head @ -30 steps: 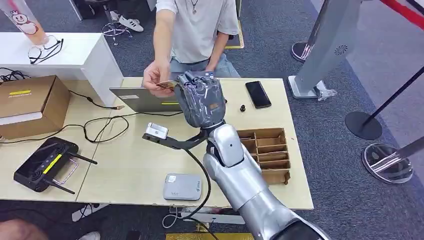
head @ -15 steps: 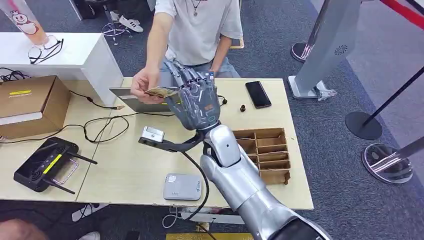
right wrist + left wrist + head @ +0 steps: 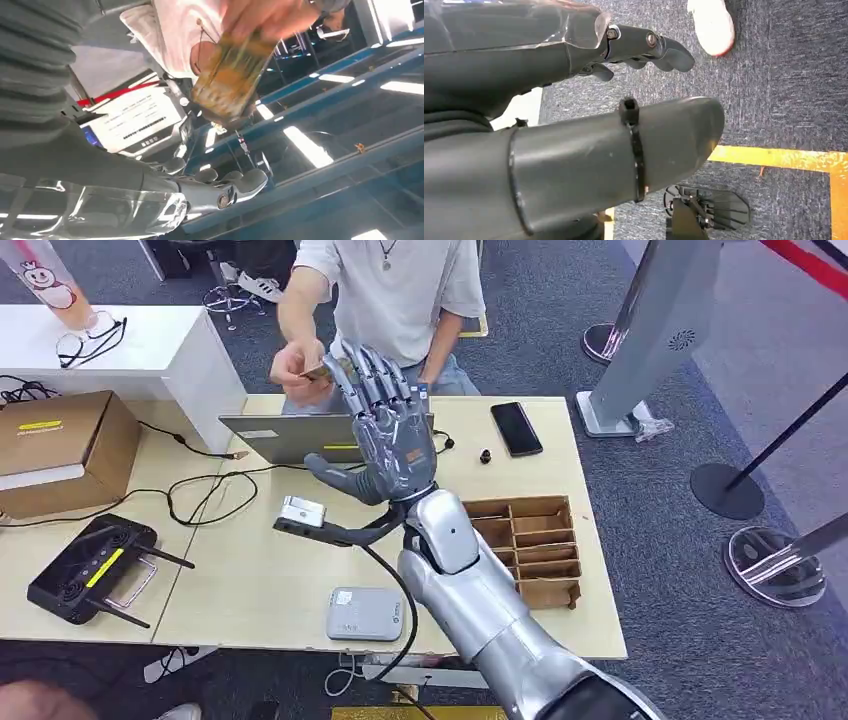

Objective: Pass the card to the sensor for recognition and then transmit it.

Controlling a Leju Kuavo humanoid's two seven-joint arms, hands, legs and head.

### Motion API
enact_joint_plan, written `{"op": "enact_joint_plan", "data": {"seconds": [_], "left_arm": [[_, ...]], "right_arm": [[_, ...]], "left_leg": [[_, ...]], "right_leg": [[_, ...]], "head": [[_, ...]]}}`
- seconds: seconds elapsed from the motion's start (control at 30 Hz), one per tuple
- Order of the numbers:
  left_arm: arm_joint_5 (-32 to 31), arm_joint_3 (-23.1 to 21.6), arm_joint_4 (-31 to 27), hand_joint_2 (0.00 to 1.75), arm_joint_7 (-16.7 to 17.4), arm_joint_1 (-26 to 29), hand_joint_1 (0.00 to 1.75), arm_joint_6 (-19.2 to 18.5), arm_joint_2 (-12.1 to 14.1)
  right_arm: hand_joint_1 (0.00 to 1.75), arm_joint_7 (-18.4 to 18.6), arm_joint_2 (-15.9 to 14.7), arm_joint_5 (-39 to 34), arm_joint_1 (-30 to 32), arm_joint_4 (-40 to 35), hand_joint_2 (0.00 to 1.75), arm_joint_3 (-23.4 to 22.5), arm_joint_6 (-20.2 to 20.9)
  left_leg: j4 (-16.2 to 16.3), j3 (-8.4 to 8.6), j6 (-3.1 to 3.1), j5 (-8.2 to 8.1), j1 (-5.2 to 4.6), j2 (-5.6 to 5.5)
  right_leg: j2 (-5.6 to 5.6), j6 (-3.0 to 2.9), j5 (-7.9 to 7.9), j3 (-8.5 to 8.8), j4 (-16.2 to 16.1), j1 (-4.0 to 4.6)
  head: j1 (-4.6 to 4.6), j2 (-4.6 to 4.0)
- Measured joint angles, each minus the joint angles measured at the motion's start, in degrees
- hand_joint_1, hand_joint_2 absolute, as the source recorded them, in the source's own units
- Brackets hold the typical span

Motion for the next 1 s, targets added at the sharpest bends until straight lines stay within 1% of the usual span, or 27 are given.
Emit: {"op": "enact_joint_plan", "data": {"seconds": [0.13,0.27,0.4,0.53,0.67,0.73,1.0], "left_arm": [[0.0,0.0,0.0,0.00,-0.4,0.0,0.00,-0.1,0.0],[-0.1,0.0,0.0,0.00,-1.2,-0.1,0.00,-0.2,0.0],[-0.2,0.0,0.0,0.00,-1.3,-0.1,0.00,0.2,-0.2],[-0.1,0.0,0.0,0.00,-1.4,-0.1,0.00,0.8,-0.4],[0.0,0.0,0.0,0.00,-1.5,-0.1,0.00,1.4,-0.5],[0.0,0.0,0.0,0.00,-1.5,-0.1,0.00,1.6,-0.6],[0.8,0.1,0.0,0.00,-1.3,-0.1,0.00,2.6,-0.8]], "right_arm": [[0.00,1.0,0.0,4.0,0.0,0.3,0.00,0.2,0.0],[0.00,0.2,0.0,8.8,0.6,0.3,0.00,-0.4,0.0],[0.00,-0.2,0.0,10.8,1.0,0.1,0.00,-1.6,0.0],[0.00,1.6,0.0,15.1,1.2,-0.9,0.00,-1.9,0.0],[0.00,3.7,0.0,15.8,1.4,-2.4,0.00,-1.9,0.0],[0.00,4.2,0.0,15.9,1.4,-3.0,0.00,-1.9,0.0],[0.00,4.5,0.0,15.9,2.7,-6.1,0.00,-0.5,0.0]], "left_leg": [[0.0,0.00,0.00,0.00,0.00,0.00],[0.0,0.01,0.00,0.00,0.00,0.00],[0.0,0.00,0.00,0.00,0.00,0.00],[0.0,0.00,0.00,0.00,0.00,0.00],[0.0,0.01,0.00,0.00,0.00,0.00],[0.0,0.01,0.00,0.00,0.00,0.00],[0.0,0.00,0.00,0.00,0.00,0.00]], "right_leg": [[0.00,0.00,0.00,0.00,0.0,0.00],[0.00,0.00,0.00,0.00,0.0,0.00],[0.01,0.00,0.00,0.00,0.0,0.00],[0.00,0.00,0.00,0.00,0.0,0.00],[0.01,0.00,0.00,-0.01,0.0,0.00],[0.01,0.00,0.00,-0.01,0.0,0.00],[0.00,0.00,0.00,0.00,0.0,0.00]], "head": [[-0.02,0.00],[-0.02,0.00],[0.00,0.00],[0.00,0.00],[-0.02,0.00],[-0.02,0.00],[0.00,0.00]]}}
